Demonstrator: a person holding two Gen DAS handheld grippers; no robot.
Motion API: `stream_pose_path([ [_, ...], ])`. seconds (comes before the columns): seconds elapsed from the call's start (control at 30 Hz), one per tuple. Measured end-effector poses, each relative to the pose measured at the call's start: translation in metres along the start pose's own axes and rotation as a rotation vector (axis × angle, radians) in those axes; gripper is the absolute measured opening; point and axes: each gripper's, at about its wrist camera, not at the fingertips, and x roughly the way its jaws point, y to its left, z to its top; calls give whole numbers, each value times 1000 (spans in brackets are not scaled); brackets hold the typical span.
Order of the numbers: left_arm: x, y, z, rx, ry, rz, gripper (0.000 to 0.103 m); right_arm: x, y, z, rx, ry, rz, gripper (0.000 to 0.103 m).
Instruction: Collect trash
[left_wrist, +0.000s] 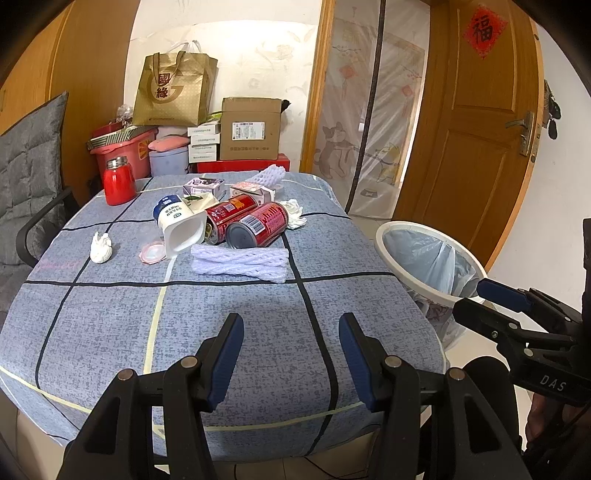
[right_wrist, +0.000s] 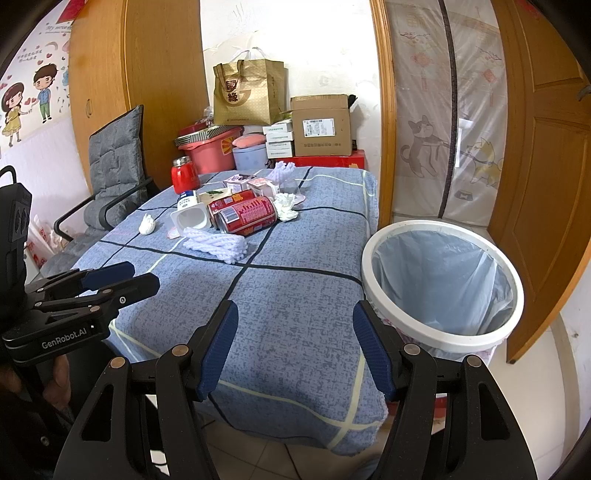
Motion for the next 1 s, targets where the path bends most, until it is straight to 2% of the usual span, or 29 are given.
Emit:
stream_pose_path([
  [1.0, -2, 2, 2, -4, -1, -1, 53, 0, 0, 1, 0, 1, 0, 65],
])
